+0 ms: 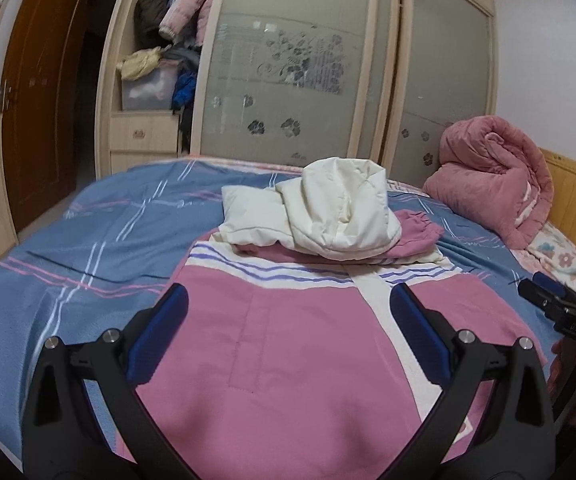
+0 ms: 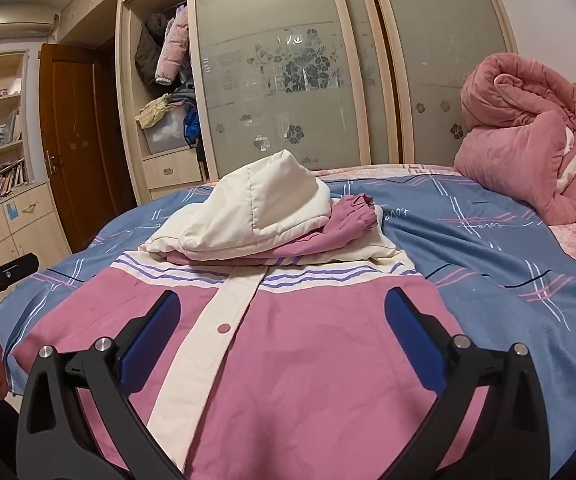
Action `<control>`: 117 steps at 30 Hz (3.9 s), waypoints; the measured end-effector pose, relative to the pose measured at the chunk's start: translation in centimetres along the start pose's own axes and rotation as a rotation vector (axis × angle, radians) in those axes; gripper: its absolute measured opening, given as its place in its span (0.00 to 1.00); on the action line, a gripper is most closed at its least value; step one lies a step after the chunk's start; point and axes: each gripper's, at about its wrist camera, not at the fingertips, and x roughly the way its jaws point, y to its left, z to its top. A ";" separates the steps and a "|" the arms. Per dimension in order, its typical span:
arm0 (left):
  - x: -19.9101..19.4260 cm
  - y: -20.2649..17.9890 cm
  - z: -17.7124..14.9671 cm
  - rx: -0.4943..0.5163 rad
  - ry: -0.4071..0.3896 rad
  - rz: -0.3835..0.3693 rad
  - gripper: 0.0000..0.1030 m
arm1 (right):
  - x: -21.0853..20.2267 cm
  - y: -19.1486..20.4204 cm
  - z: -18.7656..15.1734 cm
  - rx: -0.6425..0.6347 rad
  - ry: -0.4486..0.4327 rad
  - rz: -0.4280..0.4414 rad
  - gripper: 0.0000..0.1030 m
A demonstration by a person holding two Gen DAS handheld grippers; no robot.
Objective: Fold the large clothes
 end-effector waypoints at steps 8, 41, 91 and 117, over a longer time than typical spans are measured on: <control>-2.1 -0.9 -1.6 0.035 -0.011 -0.032 0.98 | -3.3 -0.1 -1.0 -0.045 -0.049 -0.024 0.99; -8.9 0.2 -6.6 0.455 -0.035 0.012 0.98 | -5.2 1.1 -18.8 -1.119 0.101 -0.280 0.99; -3.8 -5.6 -15.4 0.927 0.180 0.009 0.98 | -2.4 1.1 -7.0 -0.451 0.104 -0.085 0.63; -1.4 -3.8 -9.6 0.307 0.275 -0.111 0.25 | -0.3 1.2 -10.1 -0.431 0.328 -0.105 0.18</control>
